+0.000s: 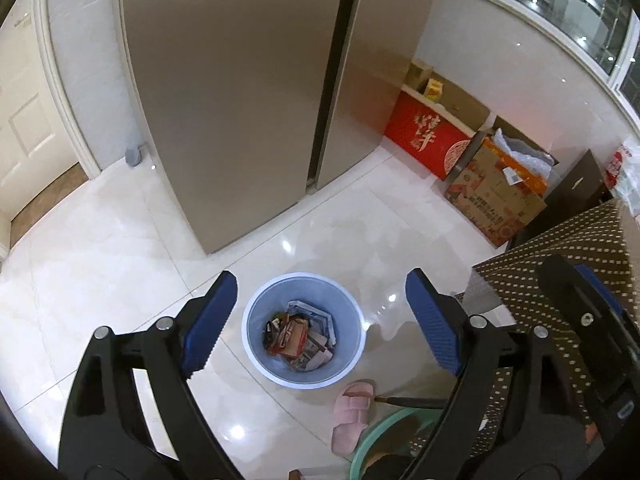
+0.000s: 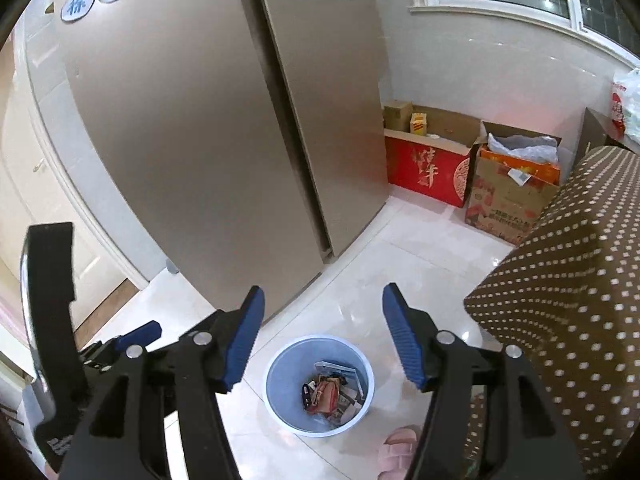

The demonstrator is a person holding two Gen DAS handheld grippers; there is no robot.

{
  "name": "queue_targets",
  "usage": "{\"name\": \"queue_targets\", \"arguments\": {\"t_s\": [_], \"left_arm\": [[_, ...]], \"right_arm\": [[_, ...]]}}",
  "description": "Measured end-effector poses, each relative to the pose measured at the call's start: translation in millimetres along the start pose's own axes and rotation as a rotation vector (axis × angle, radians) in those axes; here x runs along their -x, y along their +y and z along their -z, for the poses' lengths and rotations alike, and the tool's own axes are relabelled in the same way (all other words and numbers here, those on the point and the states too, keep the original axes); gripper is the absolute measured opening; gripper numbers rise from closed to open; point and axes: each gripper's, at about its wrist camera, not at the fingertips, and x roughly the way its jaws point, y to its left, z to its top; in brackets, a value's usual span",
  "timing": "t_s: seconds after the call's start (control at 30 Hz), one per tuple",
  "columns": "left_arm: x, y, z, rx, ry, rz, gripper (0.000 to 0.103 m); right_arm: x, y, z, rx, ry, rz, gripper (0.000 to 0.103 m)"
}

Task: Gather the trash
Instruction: 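Move both open tools back to the table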

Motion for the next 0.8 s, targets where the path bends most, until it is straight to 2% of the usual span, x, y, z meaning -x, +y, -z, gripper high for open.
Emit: {"name": "queue_targets", "arguments": {"t_s": [0.17,0.33,0.5,0.8], "left_arm": [[31.4,-16.6,-4.0,-0.021,-0.047,0.033,0.085],[65.8,-50.4,-3.6,-0.071,-0.098,0.085,0.085],[96.7,-104.9,4.5,-0.153,-0.134,0.150,0.085],[123.7,-229.0,45.4,-0.355,-0.125,0.275,0.085]], "right_arm": [[29.3,-12.5,-5.4,-0.018,-0.032,0.021,0.061],[77.2,-34.5,-14.8,-0.028,-0.087,0.054,0.062],[129.5,-71.5,-20.1,-0.042,-0.141,0.117,0.065],[203.0,-173.1,-6.5,-0.077,-0.179,0.266,0.066]]}}
